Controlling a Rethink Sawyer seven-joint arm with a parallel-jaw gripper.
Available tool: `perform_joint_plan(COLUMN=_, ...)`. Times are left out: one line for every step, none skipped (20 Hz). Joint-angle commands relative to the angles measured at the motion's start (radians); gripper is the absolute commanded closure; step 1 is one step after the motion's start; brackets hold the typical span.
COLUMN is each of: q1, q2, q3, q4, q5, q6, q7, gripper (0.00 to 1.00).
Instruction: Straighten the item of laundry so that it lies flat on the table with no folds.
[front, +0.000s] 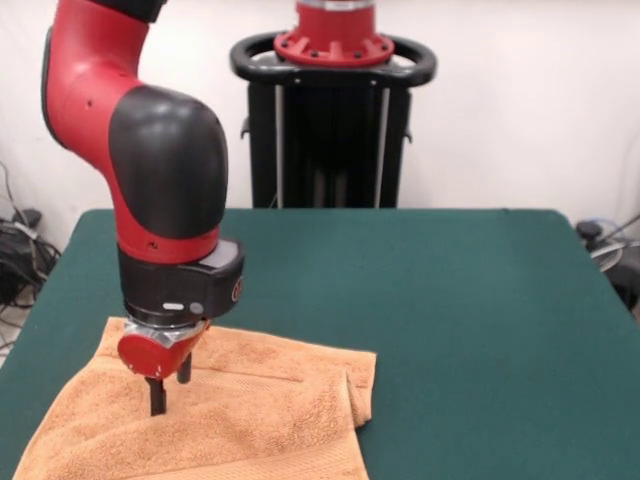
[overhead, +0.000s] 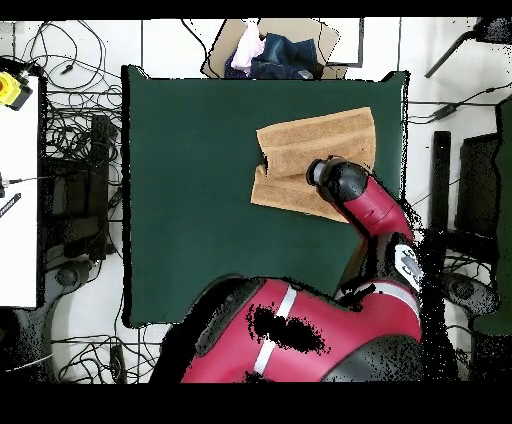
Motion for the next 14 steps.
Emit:
perform_joint_plan(q1=0.013, q2=0.052, q3=0.096, q4=0.068, q5=0.037, q6=-0.058, q7=0.150, gripper=0.00)
perform_joint_plan(q1=0.021, q2=0.056, q3=0.084, q4=0.063, q5=0.037, q6=-0.061, q7=0.158, gripper=0.00)
perform_joint_plan(q1=0.032, q2=0.061, q3=0.066, q4=0.057, q5=0.038, q6=-0.062, q7=0.167, gripper=0.00)
perform_joint_plan(q1=0.045, q2=0.065, q3=0.046, q4=0.050, q5=0.039, q6=-0.060, q7=0.177, gripper=0.00)
perform_joint_plan(q1=0.055, q2=0.070, q3=0.030, q4=0.043, q5=0.039, q6=-0.056, q7=0.184, gripper=0.00)
perform_joint_plan(q1=0.066, q2=0.075, q3=0.014, q4=0.036, q5=0.039, q6=-0.052, q7=0.190, gripper=0.00)
perform_joint_plan(q1=0.076, q2=0.080, q3=-0.002, q4=0.030, q5=0.039, q6=-0.050, q7=0.196, gripper=0.00)
perform_joint_plan(q1=0.085, q2=0.082, q3=-0.016, q4=0.026, q5=0.040, q6=-0.046, q7=0.201, gripper=0.00)
perform_joint_plan(q1=0.095, q2=0.086, q3=-0.034, q4=0.020, q5=0.038, q6=-0.039, q7=0.203, gripper=0.00)
perform_joint_plan(q1=0.100, q2=0.088, q3=-0.048, q4=0.015, q5=0.036, q6=-0.030, q7=0.203, gripper=0.00)
perform_joint_plan(q1=0.105, q2=0.091, q3=-0.058, q4=0.011, q5=0.033, q6=-0.023, q7=0.199, gripper=0.00)
perform_joint_plan(q1=0.117, q2=0.097, q3=-0.083, q4=0.003, q5=0.031, q6=-0.016, q7=0.203, gripper=0.00)
perform_joint_plan(q1=0.127, q2=0.101, q3=-0.104, q4=-0.003, q5=0.028, q6=-0.008, q7=0.204, gripper=0.00)
perform_joint_plan(q1=0.139, q2=0.107, q3=-0.124, q4=-0.010, q5=0.029, q6=0.003, q7=0.209, gripper=0.00)
